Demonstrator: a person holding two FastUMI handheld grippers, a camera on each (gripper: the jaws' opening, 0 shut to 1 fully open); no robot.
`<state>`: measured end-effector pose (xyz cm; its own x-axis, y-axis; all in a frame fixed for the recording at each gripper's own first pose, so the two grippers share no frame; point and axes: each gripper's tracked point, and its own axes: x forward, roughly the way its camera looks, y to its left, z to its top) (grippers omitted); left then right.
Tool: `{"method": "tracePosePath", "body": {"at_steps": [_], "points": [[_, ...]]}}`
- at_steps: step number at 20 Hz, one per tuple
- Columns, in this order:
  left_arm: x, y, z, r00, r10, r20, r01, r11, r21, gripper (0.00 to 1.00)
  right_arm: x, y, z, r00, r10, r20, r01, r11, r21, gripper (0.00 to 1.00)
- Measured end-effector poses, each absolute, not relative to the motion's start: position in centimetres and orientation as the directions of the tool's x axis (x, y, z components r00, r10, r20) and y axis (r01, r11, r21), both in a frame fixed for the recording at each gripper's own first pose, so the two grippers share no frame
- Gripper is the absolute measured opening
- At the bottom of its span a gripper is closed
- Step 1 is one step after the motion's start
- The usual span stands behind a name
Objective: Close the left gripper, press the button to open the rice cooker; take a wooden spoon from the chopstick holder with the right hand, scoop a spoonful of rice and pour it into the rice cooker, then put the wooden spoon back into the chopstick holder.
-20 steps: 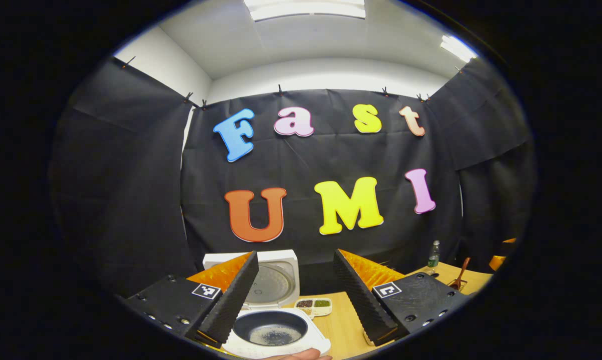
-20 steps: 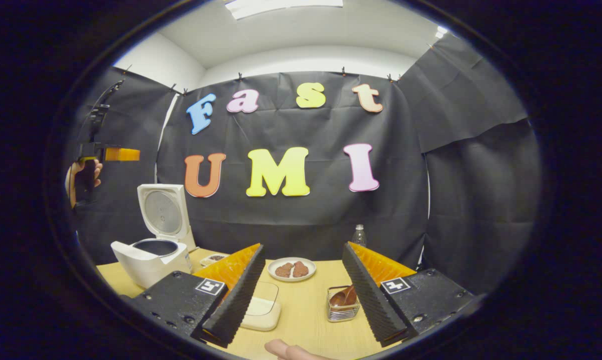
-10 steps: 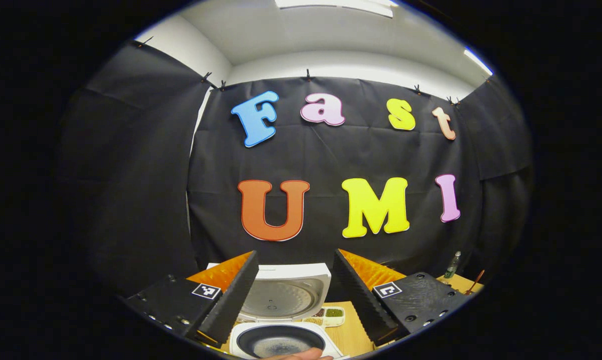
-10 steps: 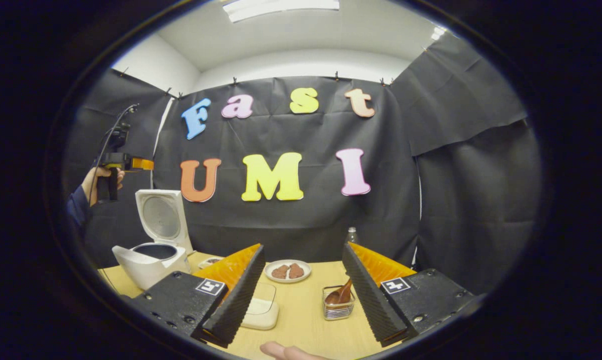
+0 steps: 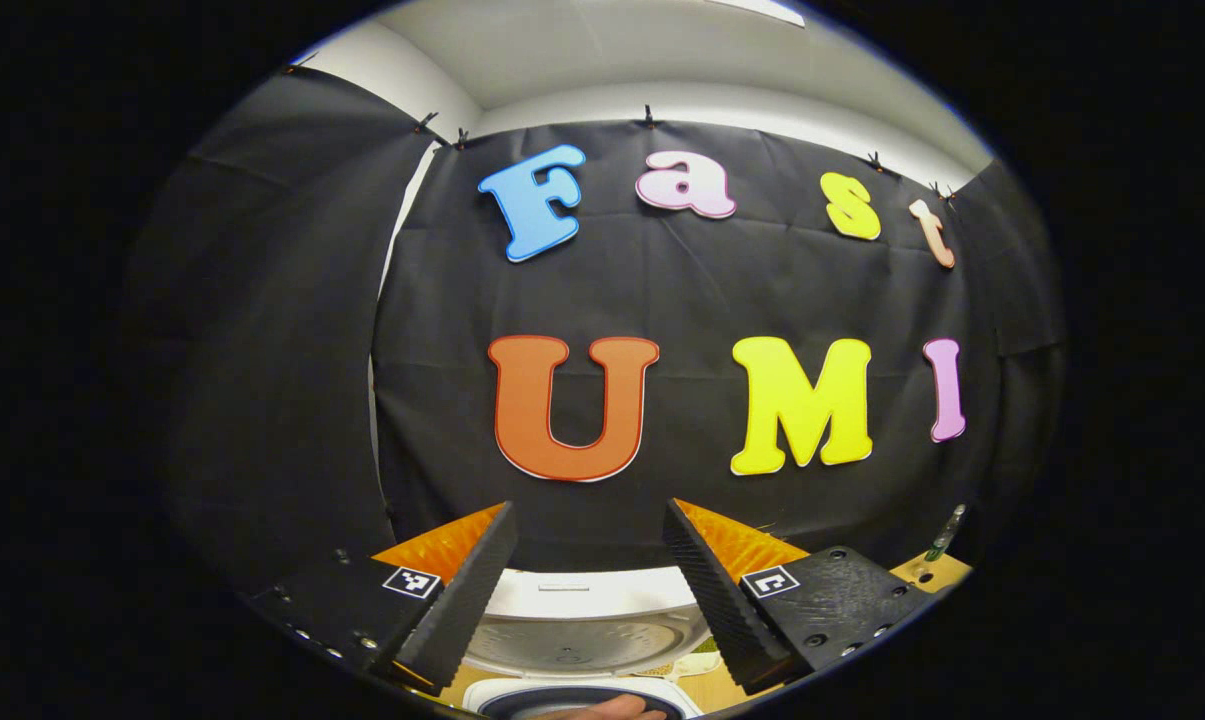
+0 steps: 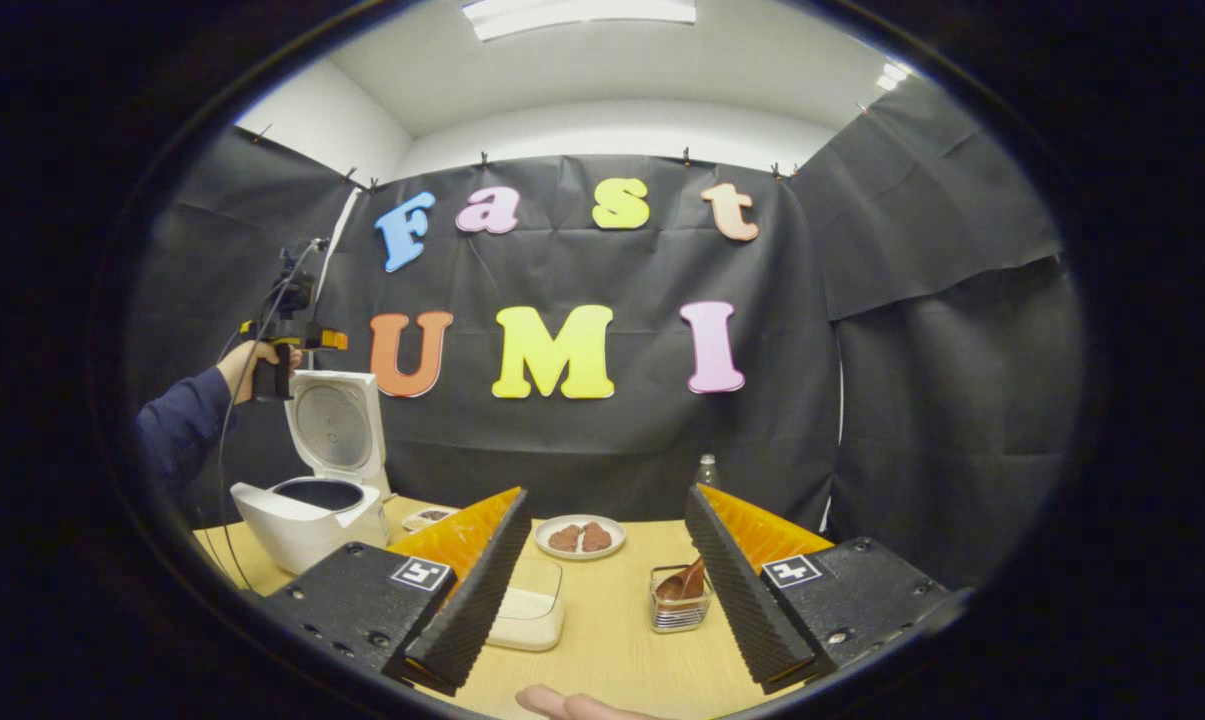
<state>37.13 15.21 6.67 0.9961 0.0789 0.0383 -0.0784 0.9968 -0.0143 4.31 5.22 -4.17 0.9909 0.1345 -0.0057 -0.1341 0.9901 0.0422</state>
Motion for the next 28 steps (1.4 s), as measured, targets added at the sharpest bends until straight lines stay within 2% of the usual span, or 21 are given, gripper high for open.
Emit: {"method": "tracePosePath", "body": {"at_steps": [3,6,8,9,10,11,15,24,25,27,28], "points": [[39.0,16.5,5.1,0.995,0.095,-0.025,-0.096,0.994,-0.043,0.94,4.4,5.1,-4.5,0.992,0.126,-0.005,-0.126,0.992,0.029,0.98],[39.4,15.9,3.6,0.992,0.049,-0.119,-0.065,0.989,-0.133,0.92,5.1,4.8,-5.5,0.993,0.117,-0.028,-0.116,0.992,0.048,0.95],[39.2,16.8,3.2,0.988,0.086,-0.129,-0.102,0.987,-0.122,0.95,5.3,4.8,-5.8,0.992,0.123,-0.035,-0.119,0.988,0.101,0.98],[38.9,16.8,3.0,0.985,0.103,-0.140,-0.117,0.988,-0.097,0.95,5.4,4.8,-6.0,0.990,0.132,-0.040,-0.126,0.985,0.118,0.96],[38.5,16.9,2.6,0.980,0.126,-0.155,-0.135,0.990,-0.049,0.95,5.4,4.8,-6.5,0.990,0.135,-0.050,-0.128,0.984,0.126,0.99],[37.8,16.7,2.0,0.974,0.146,-0.172,-0.147,0.989,0.007,0.95,5.3,4.8,-6.7,0.989,0.137,-0.053,-0.130,0.983,0.129,0.98],[36.1,16.1,2.1,0.971,0.151,-0.187,-0.153,0.988,0.002,0.96,4.0,5.4,-6.7,0.982,0.178,-0.054,-0.168,0.974,0.154,0.96],[31.4,14.8,0.4,0.961,0.140,-0.241,-0.146,0.989,-0.007,0.96,1.7,5.1,-6.8,0.977,0.208,-0.044,-0.197,0.963,0.184,0.98],[30.8,14.7,-0.1,0.961,0.137,-0.242,-0.144,0.990,-0.011,0.96,1.6,5.2,-6.8,0.976,0.214,-0.041,-0.202,0.961,0.190,0.95],[29.8,14.7,-2.0,0.950,0.134,-0.282,-0.146,0.989,-0.023,0.96,1.3,5.6,-6.8,0.973,0.226,-0.035,-0.215,0.957,0.195,0.98],[29.0,14.8,-3.3,0.939,0.139,-0.314,-0.156,0.987,-0.031,0.96,1.2,5.7,-6.8,0.972,0.233,-0.030,-0.223,0.955,0.195,0.95]]}}
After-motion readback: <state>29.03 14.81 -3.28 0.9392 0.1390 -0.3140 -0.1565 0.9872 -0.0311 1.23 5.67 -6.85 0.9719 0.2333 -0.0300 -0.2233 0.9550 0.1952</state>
